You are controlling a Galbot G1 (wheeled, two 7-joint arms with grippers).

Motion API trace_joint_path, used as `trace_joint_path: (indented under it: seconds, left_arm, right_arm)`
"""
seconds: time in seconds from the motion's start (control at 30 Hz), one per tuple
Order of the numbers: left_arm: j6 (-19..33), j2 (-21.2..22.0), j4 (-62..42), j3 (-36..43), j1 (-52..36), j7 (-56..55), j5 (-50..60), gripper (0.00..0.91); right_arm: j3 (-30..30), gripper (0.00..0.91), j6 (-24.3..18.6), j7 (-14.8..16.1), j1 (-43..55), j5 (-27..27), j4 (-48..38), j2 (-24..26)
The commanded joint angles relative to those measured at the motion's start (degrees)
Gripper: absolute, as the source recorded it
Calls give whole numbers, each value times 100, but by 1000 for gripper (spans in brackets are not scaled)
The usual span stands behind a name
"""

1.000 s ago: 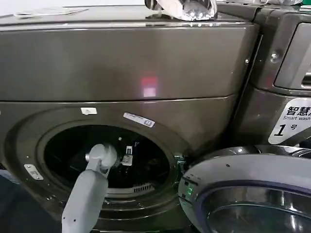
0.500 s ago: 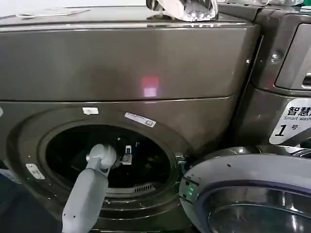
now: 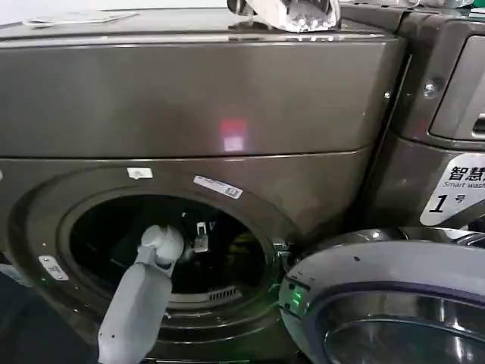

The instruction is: Grasp the clothes from the dryer.

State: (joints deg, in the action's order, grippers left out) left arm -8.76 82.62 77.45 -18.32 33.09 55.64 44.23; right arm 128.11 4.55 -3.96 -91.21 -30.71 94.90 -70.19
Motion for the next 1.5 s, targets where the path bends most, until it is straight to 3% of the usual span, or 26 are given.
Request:
trace_joint_path:
  seconds: [0.03, 0.27, 0.37, 0.53, 0.63, 1.17, 1.5]
  left_arm:
    - [-982, 275, 722, -204, 418, -4251, -1971, 0]
    - [-1144, 650, 979, -279, 794, -6547, -3188, 0]
    - [-1102, 761, 910, -335, 862, -6846, -3397, 0]
    - [-1099, 782, 971, -303, 910, -6997, -3729, 0]
    - [-1086, 751, 1017, -294, 890, -7041, -3786, 0]
    - [-1150, 680, 1071, -314, 822, -7013, -3947, 0]
    - [-1248, 471, 1232, -376, 887, -6365, -3957, 0]
  right_arm:
    - [-45, 907, -34, 1, 17, 82, 33, -11]
    - [-150, 907, -201, 146, 30, 107, 49, -25]
    - [-132, 907, -253, 176, -10, 98, 19, 12]
    - [-118, 907, -213, 204, -14, 133, 62, 2]
    - [-196, 907, -621, 200, -33, 248, -41, 12]
    - [-197, 907, -457, 137, -29, 306, 58, 26]
    - [-107, 907, -83, 145, 43, -104, 372, 47]
